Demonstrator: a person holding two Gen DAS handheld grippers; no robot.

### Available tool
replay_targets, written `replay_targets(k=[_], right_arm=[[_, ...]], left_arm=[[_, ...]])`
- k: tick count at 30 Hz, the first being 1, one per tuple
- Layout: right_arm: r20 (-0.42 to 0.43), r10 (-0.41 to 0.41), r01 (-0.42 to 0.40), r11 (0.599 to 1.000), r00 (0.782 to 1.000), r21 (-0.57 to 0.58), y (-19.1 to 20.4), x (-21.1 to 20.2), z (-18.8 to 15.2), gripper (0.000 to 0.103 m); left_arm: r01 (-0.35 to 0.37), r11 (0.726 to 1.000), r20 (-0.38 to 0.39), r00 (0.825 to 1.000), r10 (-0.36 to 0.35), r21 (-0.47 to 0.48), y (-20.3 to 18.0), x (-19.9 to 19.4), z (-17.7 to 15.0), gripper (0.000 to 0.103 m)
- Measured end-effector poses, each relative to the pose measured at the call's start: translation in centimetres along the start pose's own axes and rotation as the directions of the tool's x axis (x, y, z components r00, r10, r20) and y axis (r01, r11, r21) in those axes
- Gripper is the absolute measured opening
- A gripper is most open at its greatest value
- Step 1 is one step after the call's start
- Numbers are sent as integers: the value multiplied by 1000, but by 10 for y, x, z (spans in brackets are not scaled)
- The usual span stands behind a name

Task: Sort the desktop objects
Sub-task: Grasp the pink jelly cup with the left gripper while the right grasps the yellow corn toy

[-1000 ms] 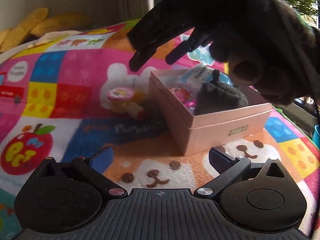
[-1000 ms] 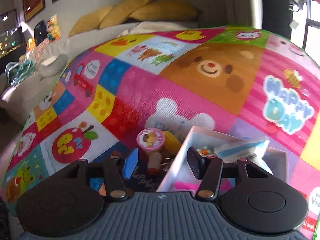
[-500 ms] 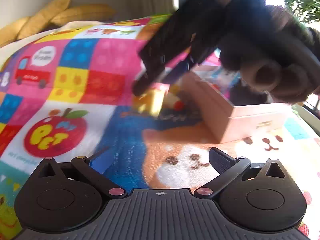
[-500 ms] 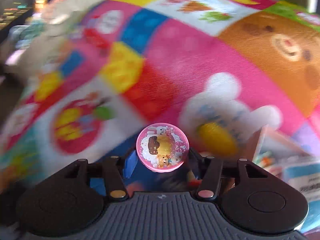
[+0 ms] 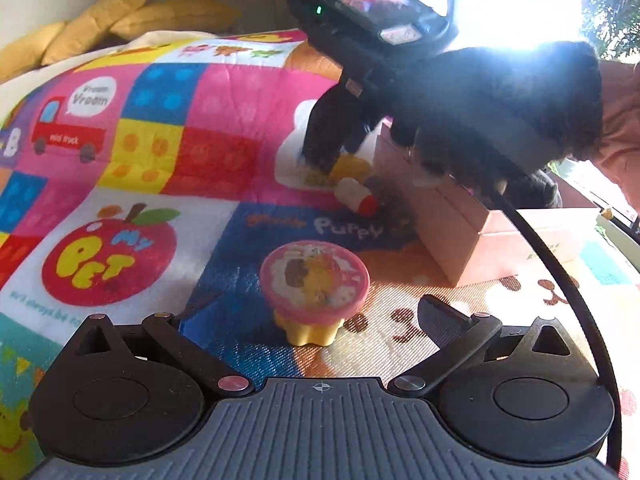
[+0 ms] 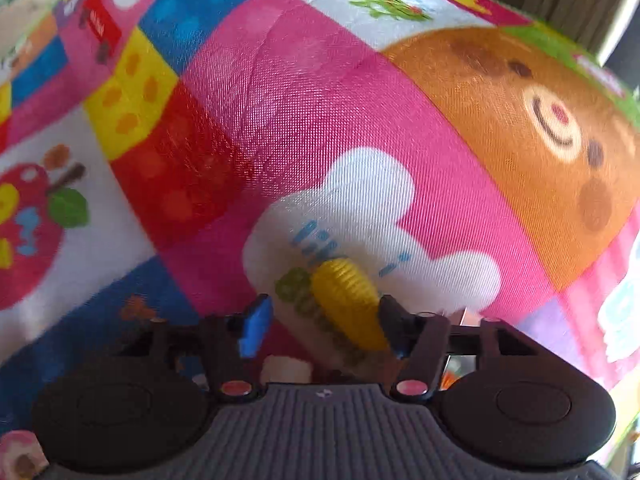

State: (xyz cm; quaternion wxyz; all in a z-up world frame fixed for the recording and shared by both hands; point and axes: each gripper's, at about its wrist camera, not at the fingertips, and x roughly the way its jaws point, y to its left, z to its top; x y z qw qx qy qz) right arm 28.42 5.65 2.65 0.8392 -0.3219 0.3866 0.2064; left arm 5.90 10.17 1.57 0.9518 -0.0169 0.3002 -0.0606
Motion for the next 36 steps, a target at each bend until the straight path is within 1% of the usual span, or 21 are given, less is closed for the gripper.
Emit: replay_targets(k=[1,2,4,7,10,11,12,13,14,15,20,22,23,24,25,26,27,29,32,34,36], right_arm=[[7,10,-10,1000,1000,2,-3,-5,0,25],[11,43,-44,999,999,30,-10,-14,-1,1],[42,85,-88,993,995,77,-24,-37,-8,0],[111,100,-105,994,989,42,-34,-74,-24,0],[93,88,-93,994,992,55,-39,-80,-24,4],[80,99,-104,993,992,59,-38,-77,-22,11],[73,111,-115,992,991,55,-36,-71,-20,28],[65,123,-126,991,990,47,-31,-62,-17,42],[65,125,-128,991,990,42,-26,-53,-16,67],[62,121,-123,992,991,39,-21,-43,-12,74],[-41,117,-115,992,992,50,3,5,2,73],[-62,116,-113,993,991,45,5,11,2,66],[-59,122,-119,992,991,45,3,10,1,56],[-52,124,-122,992,991,36,2,8,0,52],[-43,121,-120,992,992,29,0,4,-2,52],[-26,118,-118,993,993,26,-2,-2,-4,51],[-5,122,-122,992,993,23,-4,-10,-7,42],[34,160,-162,986,987,44,-12,-35,-16,31],[128,265,-276,958,956,80,-32,-88,-40,30],[179,279,-296,952,943,74,-42,-123,-62,31],[199,305,-326,942,931,83,-49,-148,-85,31]], left_arm=[[5,1000,6,1000,-5,3,0,-1,-1,103],[10,1000,15,1000,-11,8,0,-3,-1,103],[21,1000,30,999,-22,19,-1,-5,-2,103],[32,999,27,999,-33,22,-5,-4,-2,103],[22,999,17,1000,-23,28,-10,-4,-2,103],[22,999,21,1000,-23,30,-11,-5,-2,103],[23,999,25,999,-24,27,-12,-7,-2,103],[23,1000,30,999,-24,20,-12,-9,-2,103],[21,1000,34,999,-22,15,-11,-10,-1,103],[15,1000,39,999,-15,7,-9,-10,-1,103],[-2,998,39,999,5,-66,6,-8,-1,103],[6,997,38,999,-3,-83,10,-8,-2,103],[13,996,40,999,-9,-84,10,-8,-2,103],[18,997,45,999,-15,-79,10,-9,-3,103],[23,997,51,999,-19,-72,9,-10,-3,103],[26,998,57,998,-23,-64,7,-11,-4,103],[29,998,63,998,-26,-54,6,-13,-5,103],[36,999,71,997,-33,-37,2,-14,-5,103],[43,999,70,997,-41,-26,-1,-15,-6,103],[33,999,62,998,-32,-22,-3,-13,-5,103],[19,1000,63,998,-18,-18,-5,-14,-5,103]])
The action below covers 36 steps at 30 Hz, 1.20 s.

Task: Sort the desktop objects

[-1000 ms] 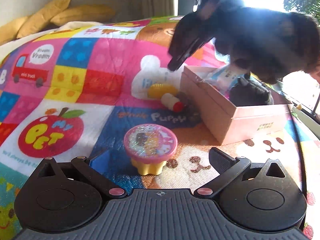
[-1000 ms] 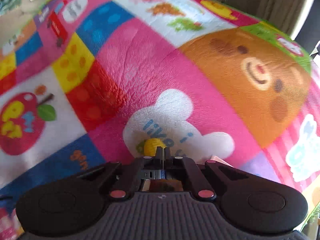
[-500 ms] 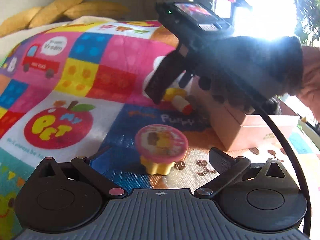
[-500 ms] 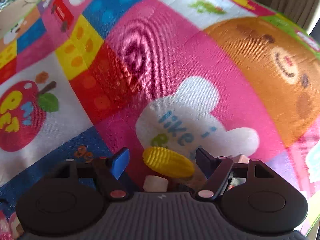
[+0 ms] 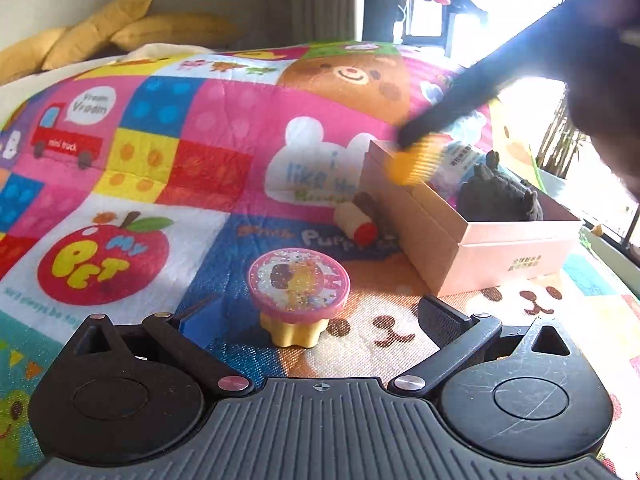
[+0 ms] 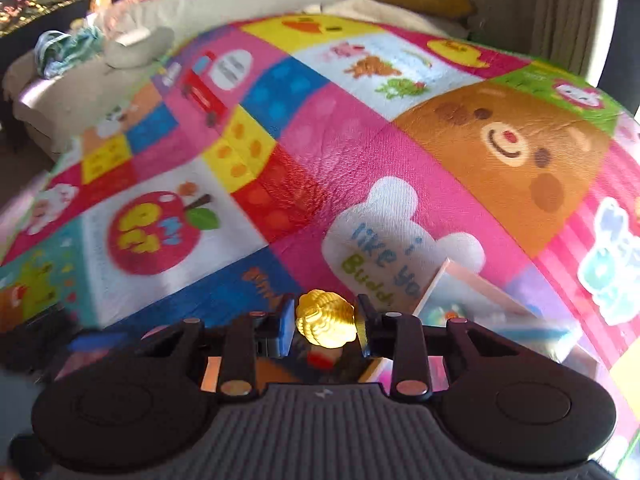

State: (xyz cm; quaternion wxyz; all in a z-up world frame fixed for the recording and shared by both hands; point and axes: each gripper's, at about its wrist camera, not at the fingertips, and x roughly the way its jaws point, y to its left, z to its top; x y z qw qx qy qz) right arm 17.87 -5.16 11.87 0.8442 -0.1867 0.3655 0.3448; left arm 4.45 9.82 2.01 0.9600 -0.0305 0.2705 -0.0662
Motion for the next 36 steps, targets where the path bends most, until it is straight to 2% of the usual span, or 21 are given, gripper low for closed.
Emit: replay_targets(k=[4,6,8,10,11,12,14,17,19,21,22,24,26,28,31,34,36], right_arm=[[19,80,-80,996,997,44,-4,-51,-48,31],[11,76,-76,996,997,53,-5,-62,-74,31],[-5,36,-36,998,999,57,-6,-65,-93,31],[-3,16,-16,996,1000,84,-12,-68,-110,41],[9,13,-14,993,1000,114,-16,-70,-117,53],[26,12,-15,990,1000,143,-21,-75,-123,60],[76,-9,-7,980,997,201,-31,-83,-138,66],[156,-110,60,953,982,297,-50,-93,-154,77],[183,-215,133,915,959,380,-68,-92,-161,79],[172,-285,187,881,943,434,-89,-81,-164,79],[158,-297,195,864,942,463,-101,-74,-165,79],[141,-266,158,842,954,516,-120,-57,-166,78],[142,-226,115,832,964,542,-132,-39,-164,78],[158,-221,106,841,962,531,-133,-26,-158,78],[165,-249,145,869,954,473,-127,-11,-140,81],[189,-213,122,907,958,404,-126,5,-121,81],[201,-191,110,929,961,355,-122,15,-108,81]], left_arm=[[-3,1000,-3,1000,3,-5,-5,-3,2,103],[0,1000,-15,1000,0,-2,-11,0,2,103],[-7,1000,-28,1000,8,14,-18,5,3,103],[-29,999,-37,999,30,25,-23,11,4,103],[-39,999,-41,998,40,22,-24,13,4,103],[-48,999,-44,998,48,18,-25,14,5,103],[-65,998,-48,997,65,13,-24,16,8,103],[-97,995,-50,994,98,28,-26,19,13,103],[-126,992,-36,991,127,28,-29,17,17,103],[-159,987,9,987,159,29,-35,10,21,103],[-163,986,33,986,162,38,-38,6,22,103],[-135,988,51,990,131,78,-46,1,24,103],[-110,987,37,994,106,120,-52,2,25,103],[-101,985,14,995,100,139,-54,5,22,103],[-97,987,-18,995,100,129,-46,10,18,103],[-112,986,-17,993,115,120,-40,10,14,103],[-97,990,-16,995,99,101,-38,7,13,103]])
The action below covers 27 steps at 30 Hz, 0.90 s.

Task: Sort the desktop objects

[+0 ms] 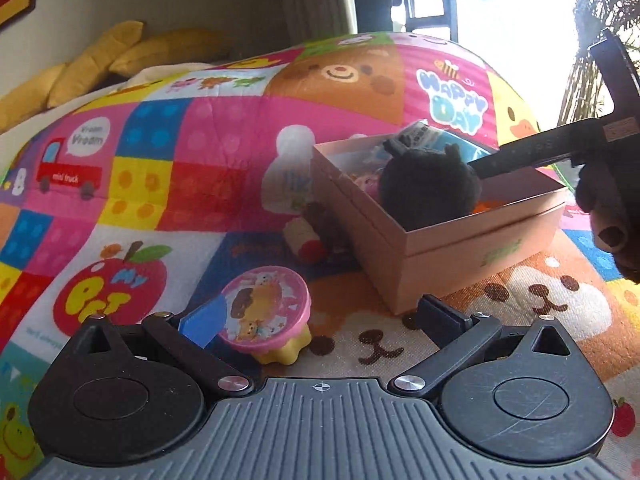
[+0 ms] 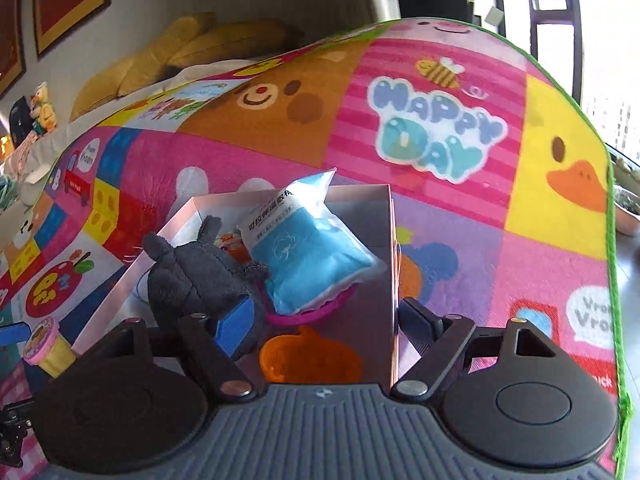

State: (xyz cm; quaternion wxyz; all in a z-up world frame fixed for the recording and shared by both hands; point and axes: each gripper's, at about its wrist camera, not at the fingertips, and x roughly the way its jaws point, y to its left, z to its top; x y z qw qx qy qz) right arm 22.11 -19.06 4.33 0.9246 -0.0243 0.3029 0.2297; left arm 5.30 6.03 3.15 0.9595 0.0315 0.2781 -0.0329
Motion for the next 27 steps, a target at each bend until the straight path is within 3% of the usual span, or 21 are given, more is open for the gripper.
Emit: replay_targets(k=[4,7,9,11,13,14,15,17,18,19,20,22,23,27], right_arm=[[19,0,1,998,1000,-56,14,6,13,77],[105,-37,38,999,994,-8,14,-28,11,78],[139,-37,36,999,990,11,14,-58,-1,86],[94,14,-15,1000,995,15,18,-84,-18,86],[-20,136,-136,991,991,7,30,-98,-42,86],[-91,200,-201,979,976,-8,40,-102,-55,84],[-146,249,-256,966,957,-33,54,-104,-70,75],[-202,303,-326,940,931,-96,82,-109,-92,61],[-206,315,-344,931,927,-124,93,-110,-98,61],[-202,311,-342,928,929,-147,102,-109,-103,61],[-208,291,-326,932,934,-160,110,-104,-107,58],[-254,259,-303,941,932,-153,118,-92,-109,35],[-263,259,-302,943,929,-140,118,-90,-110,31],[-235,218,-263,949,947,-177,109,-110,-116,31]], left_arm=[[37,999,6,999,-36,-3,-1,-7,1,103],[-8,1000,12,1000,8,4,2,-10,-1,103],[-47,999,0,999,47,-1,6,-4,-1,103],[-65,998,-14,998,65,-25,11,3,1,103],[-72,996,-24,997,71,-49,14,13,4,103],[-76,995,-32,997,75,-57,15,18,5,103],[-82,994,-39,996,80,-66,16,22,6,103],[-89,993,-50,995,84,-84,17,29,6,103],[-91,992,-54,995,86,-86,17,30,5,103],[-94,992,-57,994,89,-84,17,31,5,100],[-99,992,-59,994,95,-80,16,31,5,88],[-110,991,-79,991,104,-75,16,31,5,62],[-114,991,-82,991,107,-76,15,30,5,61],[-101,994,-86,992,97,-43,8,20,2,60]])
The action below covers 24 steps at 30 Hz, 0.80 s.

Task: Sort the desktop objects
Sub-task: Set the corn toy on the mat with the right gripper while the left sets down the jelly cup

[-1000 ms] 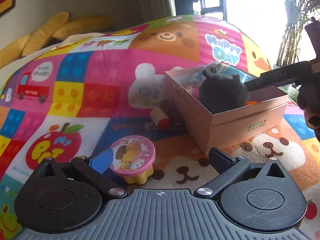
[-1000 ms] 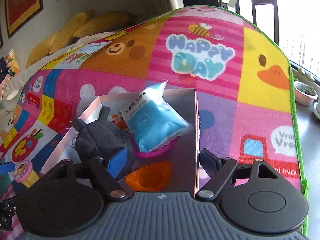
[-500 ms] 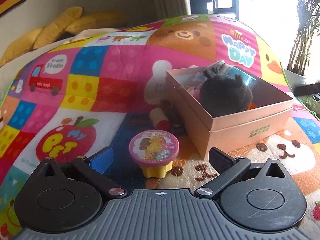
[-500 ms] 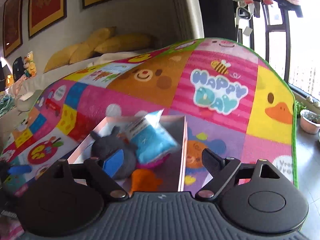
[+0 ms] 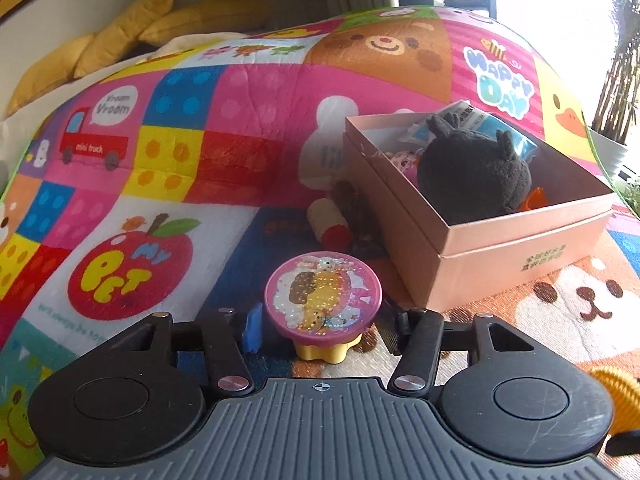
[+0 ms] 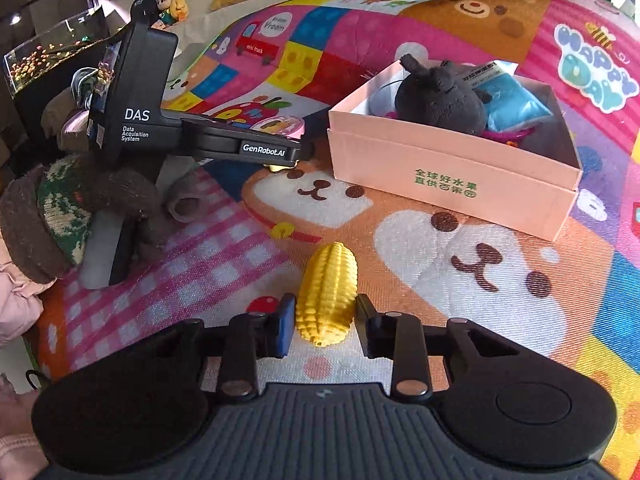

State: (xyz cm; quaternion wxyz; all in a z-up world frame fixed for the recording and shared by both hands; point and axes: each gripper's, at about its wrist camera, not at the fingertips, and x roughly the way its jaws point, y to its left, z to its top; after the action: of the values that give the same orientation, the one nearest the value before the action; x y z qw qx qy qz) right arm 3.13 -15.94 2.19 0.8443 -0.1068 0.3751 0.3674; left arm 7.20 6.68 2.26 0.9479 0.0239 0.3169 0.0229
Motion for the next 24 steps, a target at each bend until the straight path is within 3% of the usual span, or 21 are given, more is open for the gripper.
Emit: replay_targets(k=[4,7,9,13,16,18,21,24], right_arm=[[26,-130,132,989,991,-62,-10,-22,-21,31],[48,-244,248,964,968,-96,-18,-25,-39,31],[69,-238,241,970,969,-39,-26,-28,-46,31],[88,-234,229,971,968,68,-30,-30,-49,33],[119,-288,278,956,950,91,-25,-28,-57,51],[124,-330,317,941,936,117,-27,-25,-60,84],[99,-298,276,943,949,188,-40,-26,-60,94],[83,-290,272,946,953,175,-38,-23,-58,100]], left_arm=[[87,996,7,996,-87,34,-18,-26,-9,60],[222,974,7,975,-223,49,-40,-52,-20,60],[297,953,-15,955,-296,66,-59,-62,-29,60],[348,934,-31,937,-347,75,-82,-70,-41,64],[293,951,-8,956,-294,99,-88,-73,-49,93],[279,956,10,960,-281,90,-86,-75,-49,96],[283,957,9,959,-284,57,-80,-72,-51,101],[276,961,-25,961,-276,23,-78,-64,-56,102]])
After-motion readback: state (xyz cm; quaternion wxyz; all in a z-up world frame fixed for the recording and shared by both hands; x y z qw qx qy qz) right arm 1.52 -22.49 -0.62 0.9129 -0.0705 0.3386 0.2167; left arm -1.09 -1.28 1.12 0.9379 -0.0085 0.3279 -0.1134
